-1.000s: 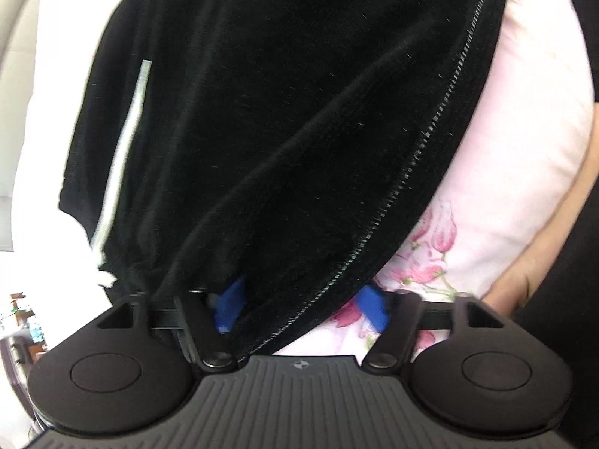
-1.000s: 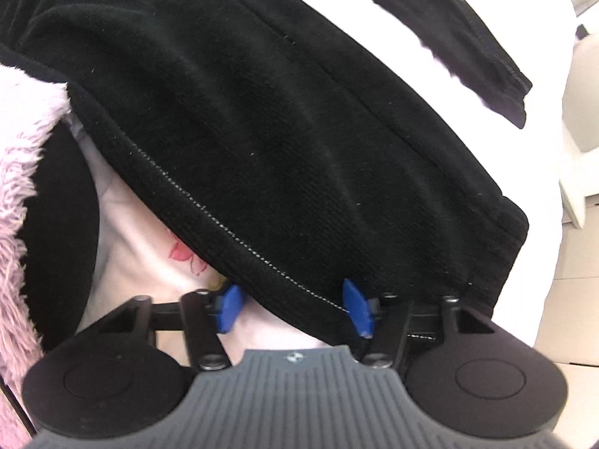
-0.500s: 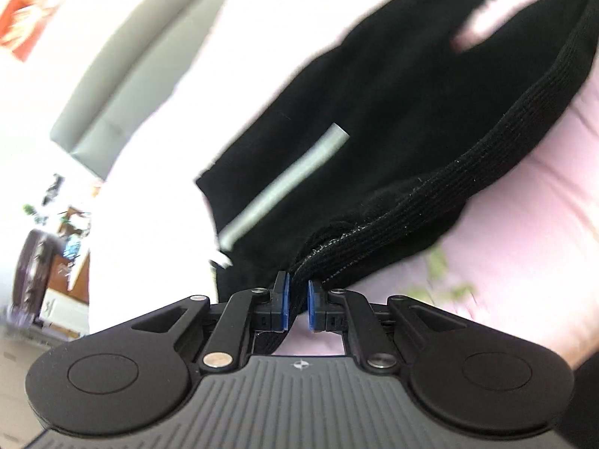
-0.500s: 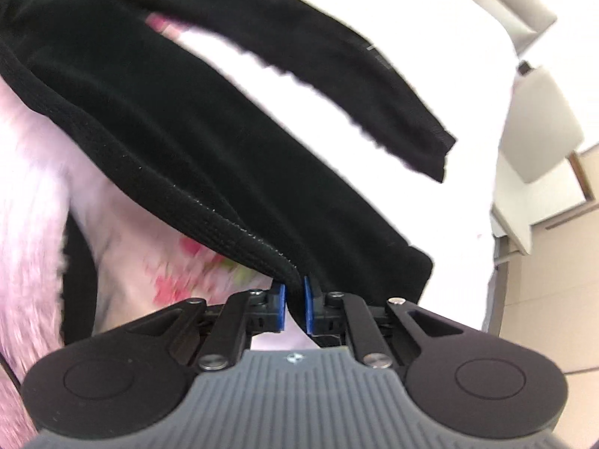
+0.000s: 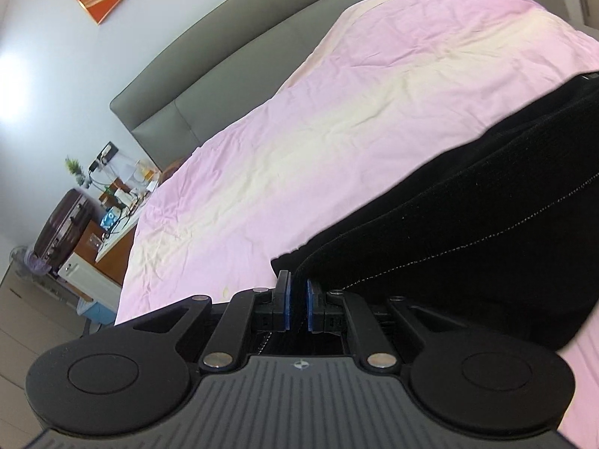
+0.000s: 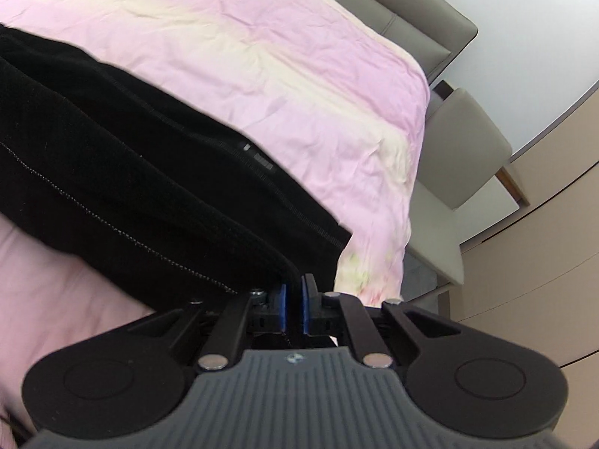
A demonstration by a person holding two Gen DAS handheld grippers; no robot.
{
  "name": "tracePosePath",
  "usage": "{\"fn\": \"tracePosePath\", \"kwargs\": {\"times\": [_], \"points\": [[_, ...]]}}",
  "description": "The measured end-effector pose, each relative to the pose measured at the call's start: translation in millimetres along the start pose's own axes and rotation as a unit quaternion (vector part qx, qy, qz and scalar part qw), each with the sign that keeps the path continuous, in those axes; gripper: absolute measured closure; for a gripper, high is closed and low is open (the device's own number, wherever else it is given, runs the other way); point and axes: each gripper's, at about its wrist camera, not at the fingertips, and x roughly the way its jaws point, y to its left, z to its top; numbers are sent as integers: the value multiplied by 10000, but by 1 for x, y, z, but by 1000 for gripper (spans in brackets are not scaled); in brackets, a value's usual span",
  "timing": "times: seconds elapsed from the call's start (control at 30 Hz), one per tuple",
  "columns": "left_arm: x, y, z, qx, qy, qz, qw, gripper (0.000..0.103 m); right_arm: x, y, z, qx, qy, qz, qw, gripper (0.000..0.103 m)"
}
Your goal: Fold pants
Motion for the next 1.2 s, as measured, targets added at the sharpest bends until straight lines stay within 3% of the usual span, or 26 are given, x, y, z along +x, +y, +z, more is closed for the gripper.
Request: {"fn": "tracePosePath", "kwargs": {"times": [0.13, 0.3, 0.53, 0.67, 0.83, 0.93, 1.0, 1.07, 1.1, 1.13, 1.2], "points": [[45, -13, 32, -28, 271, 32, 9996, 94, 54, -10, 49, 146, 126, -51, 9998, 102], [115, -53, 35, 186, 661, 131, 9976, 94, 144, -4, 96, 155, 465, -44, 9988, 102], [183, -78, 24, 240, 1130, -20, 9933, 95, 240, 32, 113, -236, 1085, 44, 9938, 102], [178, -77, 20, 281, 977, 8, 9948, 95, 261, 39, 110, -386, 1252, 140, 9913, 102], [142, -56, 41, 117, 498, 68, 9987, 99, 234, 18, 117, -156, 932, 132, 9954, 102], [149, -39, 65, 6, 233, 674, 9975, 103, 232, 3, 128, 135, 903, 95, 9958, 102], [169, -21, 77, -544, 570, 377, 9962, 103, 242, -3, 135, 428, 937, 132, 9946, 102], [179, -16, 80, -767, 719, 224, 9942, 103, 254, 2, 138, 501, 974, 96, 9939, 102], [180, -15, 80, -840, 769, -143, 9934, 103, 262, 8, 138, 447, 1022, 37, 9938, 102], [179, -14, 76, -883, 818, -584, 9910, 100, 269, 14, 137, 362, 1110, 20, 9932, 102], [175, -17, 67, -703, 777, -919, 9902, 87, 279, 23, 133, 159, 1262, 21, 9919, 102]]}}
